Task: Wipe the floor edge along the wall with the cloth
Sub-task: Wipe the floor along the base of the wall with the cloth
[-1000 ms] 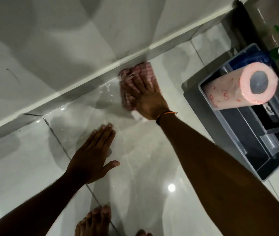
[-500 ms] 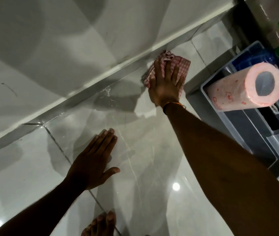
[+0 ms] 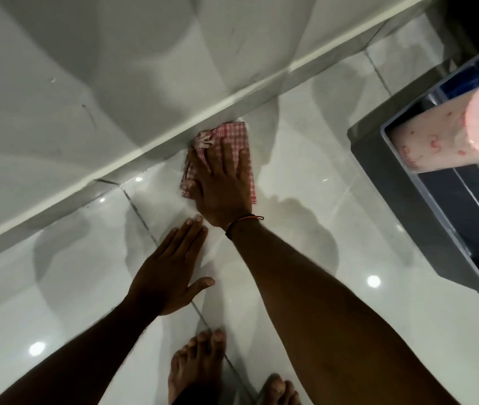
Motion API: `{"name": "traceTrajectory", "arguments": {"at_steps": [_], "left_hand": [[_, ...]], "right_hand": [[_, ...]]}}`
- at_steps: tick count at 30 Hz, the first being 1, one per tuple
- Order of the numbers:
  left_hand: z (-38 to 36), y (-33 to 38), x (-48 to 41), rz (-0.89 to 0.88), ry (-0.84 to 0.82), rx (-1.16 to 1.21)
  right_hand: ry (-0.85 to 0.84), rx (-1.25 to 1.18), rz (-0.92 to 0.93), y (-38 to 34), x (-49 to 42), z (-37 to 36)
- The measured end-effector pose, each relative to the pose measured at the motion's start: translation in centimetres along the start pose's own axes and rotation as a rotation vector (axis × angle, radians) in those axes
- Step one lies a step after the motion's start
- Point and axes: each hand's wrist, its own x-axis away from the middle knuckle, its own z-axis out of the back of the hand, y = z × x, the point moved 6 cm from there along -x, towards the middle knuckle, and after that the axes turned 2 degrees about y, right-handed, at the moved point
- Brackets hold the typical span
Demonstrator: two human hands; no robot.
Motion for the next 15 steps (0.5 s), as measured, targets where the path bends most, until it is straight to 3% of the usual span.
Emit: {"name": "traceTrajectory", "arguments": {"at_steps": [4,8,15], "left_hand": [[-0.9,-0.1,1.9,0.021,-0.028,-0.016],[-1.3,0.4,3.3,0.022,0.004,0.005],[-1.8,1.0,3.9,0.053,0.016,0.028]], "right_hand": [[-0.063,0.022,0.212,-2.9,1.3,-1.3],[-0.084,0.100,0.390,-1.4,1.3,-1.0],[-0.069,0.019,-0.016,1.6,0.8,0.1]]}}
